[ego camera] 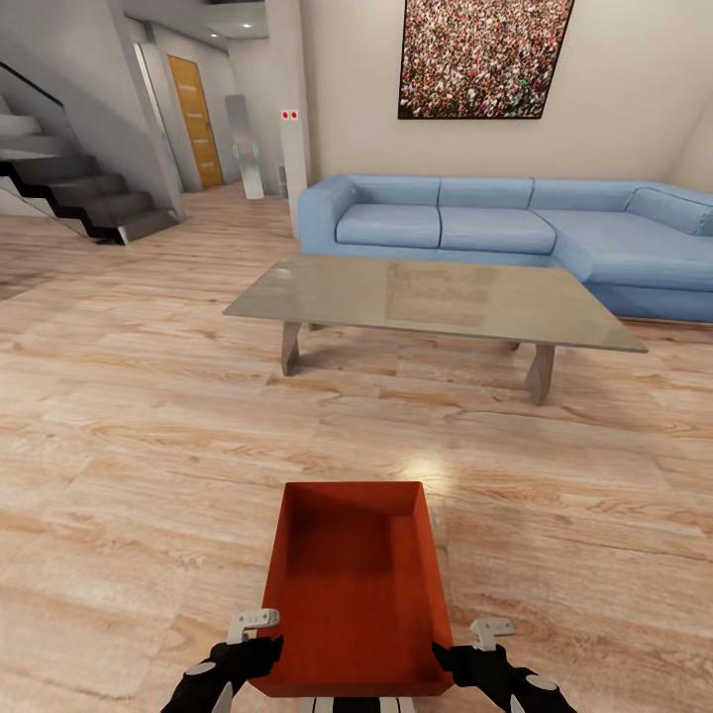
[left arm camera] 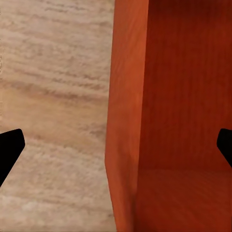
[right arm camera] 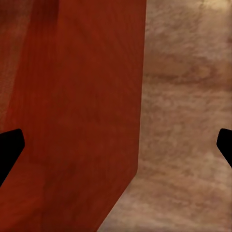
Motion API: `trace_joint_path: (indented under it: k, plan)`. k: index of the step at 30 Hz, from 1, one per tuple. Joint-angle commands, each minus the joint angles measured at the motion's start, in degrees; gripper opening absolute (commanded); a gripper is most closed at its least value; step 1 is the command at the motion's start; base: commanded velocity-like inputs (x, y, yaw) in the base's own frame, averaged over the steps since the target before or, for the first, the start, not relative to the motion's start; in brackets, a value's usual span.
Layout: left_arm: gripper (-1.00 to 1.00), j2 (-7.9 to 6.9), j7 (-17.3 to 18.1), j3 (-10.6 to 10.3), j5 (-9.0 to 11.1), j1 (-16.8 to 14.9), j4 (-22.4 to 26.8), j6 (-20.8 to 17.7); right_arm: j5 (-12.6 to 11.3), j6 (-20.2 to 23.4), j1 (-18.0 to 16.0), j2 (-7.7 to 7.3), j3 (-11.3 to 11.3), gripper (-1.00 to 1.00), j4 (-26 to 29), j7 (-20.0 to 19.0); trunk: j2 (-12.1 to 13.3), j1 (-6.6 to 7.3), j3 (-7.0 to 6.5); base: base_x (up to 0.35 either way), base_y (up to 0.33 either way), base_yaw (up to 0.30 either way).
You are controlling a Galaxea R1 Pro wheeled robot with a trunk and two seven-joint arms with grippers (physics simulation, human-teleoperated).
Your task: Move the two storage containers from the living room to the garage. In the garage, place one container on the floor and stack the other container on top of it (either order is fine).
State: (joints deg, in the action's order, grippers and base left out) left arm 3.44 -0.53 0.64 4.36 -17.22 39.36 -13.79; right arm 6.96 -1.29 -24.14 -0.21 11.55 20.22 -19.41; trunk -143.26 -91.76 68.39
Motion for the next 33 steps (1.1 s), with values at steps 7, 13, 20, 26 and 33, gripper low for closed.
trace_joint_path:
  k: [7,13,20,26,33]
  plan:
    - [-1.0,-0.03,-0.09,0.06,0.38,-0.01,0.1,-0.36,0.6,-0.2,-0.03,0.03,0.46,-1.0,-0.01,-0.46,-0.02,0.01,0.04,0.0,0.0,0.0]
    - [-1.0,0.12,-0.09,0.06,0.46,0.0,0.1,-0.29,0.6,-0.2,-0.03,0.03,0.48,-1.0,-0.01,-0.81,-0.02,0.01,0.04,0.0,0.0,0.0]
    - [-1.0,0.17,-0.09,0.06,0.48,0.0,0.1,-0.19,0.6,-0.12,-0.03,0.03,0.49,-1.0,-0.01,-1.17,-0.02,0.01,0.04,0.0,0.0,0.0]
    - [-1.0,0.17,-0.09,0.06,0.48,-0.01,0.1,-0.19,0.6,-0.12,-0.03,0.03,0.49,-1.0,-0.01,-1.16,-0.02,0.01,0.04,0.0,0.0,0.0]
    - [-1.0,0.18,-0.09,0.06,0.48,-0.01,0.05,-0.23,0.6,-0.03,-0.03,0.03,0.4,-1.0,-0.01,-1.16,-0.02,0.01,0.04,0.0,0.0,0.0]
